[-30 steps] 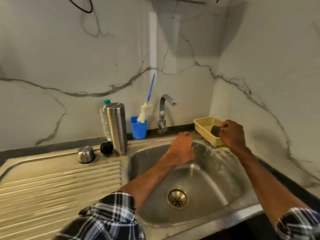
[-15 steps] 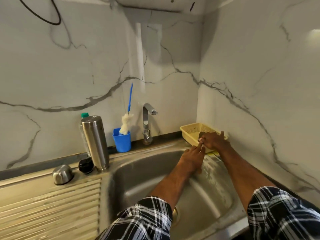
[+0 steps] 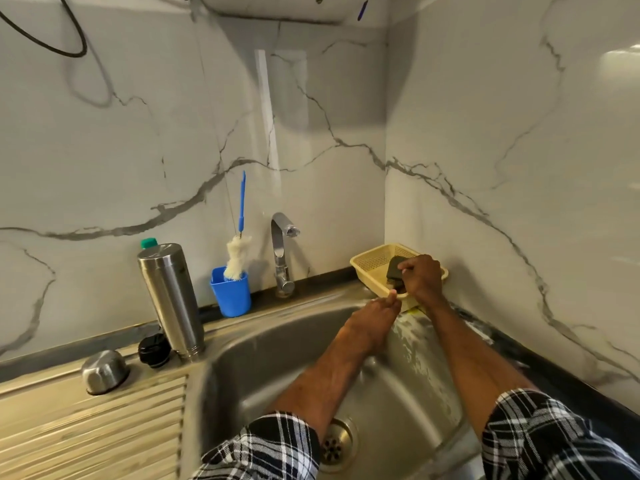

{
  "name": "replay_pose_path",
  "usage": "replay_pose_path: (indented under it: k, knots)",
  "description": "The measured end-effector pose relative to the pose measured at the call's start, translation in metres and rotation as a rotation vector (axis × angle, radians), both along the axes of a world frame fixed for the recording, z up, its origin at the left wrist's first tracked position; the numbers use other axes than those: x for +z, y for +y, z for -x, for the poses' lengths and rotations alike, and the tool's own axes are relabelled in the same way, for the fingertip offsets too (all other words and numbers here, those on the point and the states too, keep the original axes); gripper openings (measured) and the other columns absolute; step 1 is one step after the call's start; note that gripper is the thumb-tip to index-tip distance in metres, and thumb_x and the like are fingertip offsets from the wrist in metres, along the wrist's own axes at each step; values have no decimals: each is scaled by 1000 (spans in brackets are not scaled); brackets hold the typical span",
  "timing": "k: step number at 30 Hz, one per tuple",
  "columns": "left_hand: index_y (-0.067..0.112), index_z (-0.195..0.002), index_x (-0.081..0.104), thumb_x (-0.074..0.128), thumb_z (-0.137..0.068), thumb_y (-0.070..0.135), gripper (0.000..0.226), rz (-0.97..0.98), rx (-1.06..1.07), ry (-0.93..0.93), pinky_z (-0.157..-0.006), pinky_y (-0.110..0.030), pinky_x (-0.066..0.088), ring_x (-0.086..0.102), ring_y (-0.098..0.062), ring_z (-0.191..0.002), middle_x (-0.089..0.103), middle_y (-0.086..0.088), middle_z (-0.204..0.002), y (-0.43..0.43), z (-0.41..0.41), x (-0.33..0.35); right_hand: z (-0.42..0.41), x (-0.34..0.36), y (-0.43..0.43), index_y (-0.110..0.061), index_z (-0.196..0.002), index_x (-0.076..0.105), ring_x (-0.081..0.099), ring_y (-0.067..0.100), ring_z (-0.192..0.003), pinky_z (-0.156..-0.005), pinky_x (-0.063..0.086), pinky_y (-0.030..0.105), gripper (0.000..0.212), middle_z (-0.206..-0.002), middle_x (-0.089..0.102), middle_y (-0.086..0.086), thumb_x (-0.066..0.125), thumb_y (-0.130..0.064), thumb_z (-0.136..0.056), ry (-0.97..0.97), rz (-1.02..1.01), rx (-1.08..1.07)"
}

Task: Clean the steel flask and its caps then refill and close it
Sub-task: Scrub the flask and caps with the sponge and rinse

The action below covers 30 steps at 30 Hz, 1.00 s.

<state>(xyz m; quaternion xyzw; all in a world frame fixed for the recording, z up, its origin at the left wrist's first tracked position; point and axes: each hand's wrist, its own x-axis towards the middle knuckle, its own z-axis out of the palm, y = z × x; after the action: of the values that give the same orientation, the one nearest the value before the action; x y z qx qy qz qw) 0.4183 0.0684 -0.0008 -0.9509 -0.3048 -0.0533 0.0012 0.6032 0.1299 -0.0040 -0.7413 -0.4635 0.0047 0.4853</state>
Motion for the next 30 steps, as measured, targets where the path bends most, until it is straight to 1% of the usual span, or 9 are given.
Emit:
replay_pose_path:
  k: [7, 9, 11, 12, 15, 19, 23, 27, 30]
  knots:
    - [10, -162, 7, 74, -87, 10, 101, 42, 3, 20, -126, -38, 7, 6, -24, -157, 0, -9, -170, 2, 8, 8, 23, 56, -39, -11, -99, 80, 72, 14, -94, -82, 42, 5, 20, -100, 78, 4, 68, 1, -88, 133, -333, 52]
    - [13, -161, 21, 69, -89, 11, 86, 125, 56, -108, -127, -40, 18, 19, -26, -155, 17, -9, -168, 2, 16, 12, 33, 67, -54, -13, -98, 80, 72, 12, -93, -81, 49, 7, 21, -98, 78, 2, 69, 1, -88, 200, -410, 124]
    - [19, -145, 50, 66, -88, 11, 60, 226, 134, -286, -112, -41, 44, 50, -29, -136, 52, -9, -148, 2, 33, 17, 46, 73, -73, -16, -97, 80, 73, 12, -92, -80, 57, 20, 22, -97, 78, -2, 69, 0, -88, 306, -424, 216]
    - [18, -134, 60, 65, -88, 9, 47, 265, 188, -371, -98, -35, 52, 61, -25, -119, 63, -7, -134, 0, 45, 20, 54, 74, -84, -17, -97, 79, 74, 13, -92, -79, 60, 27, 22, -97, 77, -2, 69, 1, -89, 377, -406, 274]
    - [17, -133, 61, 61, -97, 10, 37, 400, 335, -679, -70, -12, 49, 63, -8, -95, 64, 3, -123, -8, 95, 27, 89, 75, -120, -8, -101, 73, 75, 24, -88, -76, 63, 38, 17, -98, 75, 7, 67, 5, -90, 679, -326, 495]
    - [24, -146, 48, 67, -96, 18, 54, 547, 272, -957, -103, -24, 47, 55, -8, -126, 57, 9, -140, -31, 165, 34, 141, 61, -150, -8, -106, 67, 74, 33, -78, -74, 64, 41, 20, -94, 74, 15, 68, 3, -90, 865, -147, 705]
    - [32, -148, 46, 65, -96, 11, 59, 484, 117, -907, -91, -7, 46, 49, 3, -128, 51, 13, -145, -48, 213, 33, 183, 49, -153, -10, -120, 65, 74, 36, -82, -72, 64, 40, 32, -106, 74, 20, 69, -1, -89, 831, 74, 835]
    - [33, -135, 62, 67, -95, 14, 44, 348, 115, -891, -100, -16, 47, 56, 1, -122, 64, 16, -130, -55, 246, 27, 213, 47, -149, -11, -123, 66, 73, 28, -76, -66, 63, 32, 33, -105, 75, 17, 69, -7, -90, 807, 132, 910]
    - [25, -118, 74, 71, -94, 23, 24, 332, 199, -1031, -91, -27, 56, 68, -3, -103, 75, 14, -107, -50, 256, 21, 230, 46, -139, -12, -123, 67, 72, 27, -82, -66, 60, 31, 29, -102, 74, 16, 64, -18, -96, 752, 166, 944]
